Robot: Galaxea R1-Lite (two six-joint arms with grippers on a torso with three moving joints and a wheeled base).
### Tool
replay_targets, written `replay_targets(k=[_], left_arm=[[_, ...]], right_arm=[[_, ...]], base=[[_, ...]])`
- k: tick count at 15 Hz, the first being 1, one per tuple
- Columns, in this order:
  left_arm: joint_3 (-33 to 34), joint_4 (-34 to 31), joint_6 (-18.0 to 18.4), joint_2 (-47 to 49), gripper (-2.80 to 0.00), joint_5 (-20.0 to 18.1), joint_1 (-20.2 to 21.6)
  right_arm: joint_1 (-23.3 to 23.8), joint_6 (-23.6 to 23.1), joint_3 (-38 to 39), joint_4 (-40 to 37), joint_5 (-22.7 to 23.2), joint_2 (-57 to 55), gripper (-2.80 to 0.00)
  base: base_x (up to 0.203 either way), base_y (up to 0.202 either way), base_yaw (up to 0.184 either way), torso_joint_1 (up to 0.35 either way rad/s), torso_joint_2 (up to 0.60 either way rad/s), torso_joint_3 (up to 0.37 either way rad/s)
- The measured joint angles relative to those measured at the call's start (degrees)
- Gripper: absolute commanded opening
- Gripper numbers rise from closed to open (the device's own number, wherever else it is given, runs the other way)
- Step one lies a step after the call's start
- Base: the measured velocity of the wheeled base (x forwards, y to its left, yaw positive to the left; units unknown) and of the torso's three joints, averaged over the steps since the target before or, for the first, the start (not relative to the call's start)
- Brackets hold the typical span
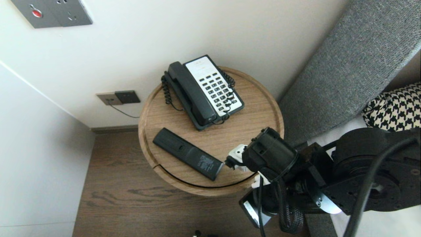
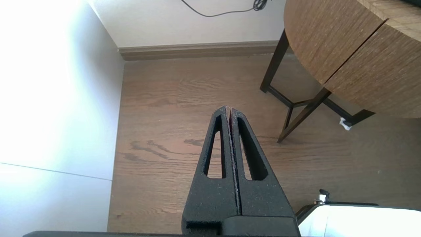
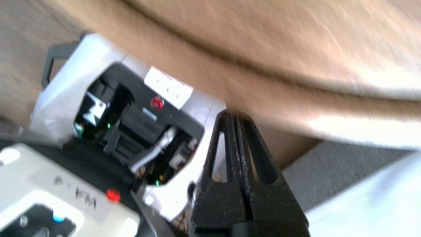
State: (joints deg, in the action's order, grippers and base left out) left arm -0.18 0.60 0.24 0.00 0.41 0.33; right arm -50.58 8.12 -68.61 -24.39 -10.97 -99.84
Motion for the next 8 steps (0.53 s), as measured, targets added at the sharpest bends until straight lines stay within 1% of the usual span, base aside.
replay_targets(k=[2,5,6,8], left_arm=[[0.0,0.0,0.0,0.0,-2.8,0.0,0.0],[0.0,0.0,0.0,0.0,-2.8,0.0,0.0],[0.0,0.0,0.0,0.0,-2.8,0.0,0.0],[0.0,0.0,0.0,0.0,-2.8,0.0,0.0]], right_arm=[[0.1,0.1,1.3,-1.0,-0.9,2.7,-2.8],[1.6,0.4,5.2,-1.2,-4.0,7.7,-2.8],[3.3,0.7,6.8,-1.2,-4.7,9.5,-2.8],[8.4,1.0,9.5,-1.2,-6.2,13.3,-2.8]], base=[[0.0,0.0,0.0,0.0,0.0,0.0],[0.0,0.0,0.0,0.0,0.0,0.0],[0.0,0.0,0.0,0.0,0.0,0.0],[0.0,0.0,0.0,0.0,0.0,0.0]])
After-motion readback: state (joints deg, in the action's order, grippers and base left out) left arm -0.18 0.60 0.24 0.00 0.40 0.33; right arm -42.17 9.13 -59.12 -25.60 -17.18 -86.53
